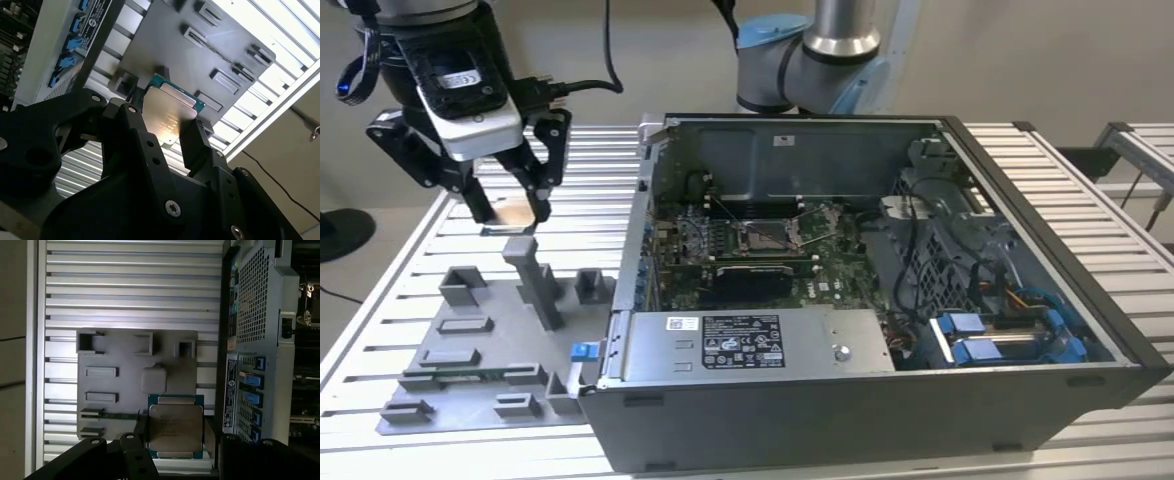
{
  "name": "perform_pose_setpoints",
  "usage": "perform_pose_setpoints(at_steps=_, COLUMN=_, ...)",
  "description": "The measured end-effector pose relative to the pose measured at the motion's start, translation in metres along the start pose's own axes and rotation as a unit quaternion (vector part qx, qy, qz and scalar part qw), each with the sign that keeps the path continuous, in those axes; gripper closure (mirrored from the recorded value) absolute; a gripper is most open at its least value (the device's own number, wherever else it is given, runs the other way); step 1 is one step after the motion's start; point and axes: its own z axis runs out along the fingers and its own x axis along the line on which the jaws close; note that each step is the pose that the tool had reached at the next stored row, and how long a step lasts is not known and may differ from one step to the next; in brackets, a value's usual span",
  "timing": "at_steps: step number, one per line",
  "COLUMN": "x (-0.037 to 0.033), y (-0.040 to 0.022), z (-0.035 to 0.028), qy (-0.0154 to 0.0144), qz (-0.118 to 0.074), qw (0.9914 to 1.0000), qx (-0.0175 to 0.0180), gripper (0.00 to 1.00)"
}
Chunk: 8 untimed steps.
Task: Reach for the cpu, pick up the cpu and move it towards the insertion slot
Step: 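Pick up the cpu and move it towards the insertion slot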
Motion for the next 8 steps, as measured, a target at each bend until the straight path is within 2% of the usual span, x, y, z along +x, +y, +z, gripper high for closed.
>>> perform_pose_setpoints(at_steps=8, x=-0.0158, y=-0.0002, z=-0.0002, qy=0.0015, qz=0.0, qw=1.0, qx=0.0, gripper=1.0)
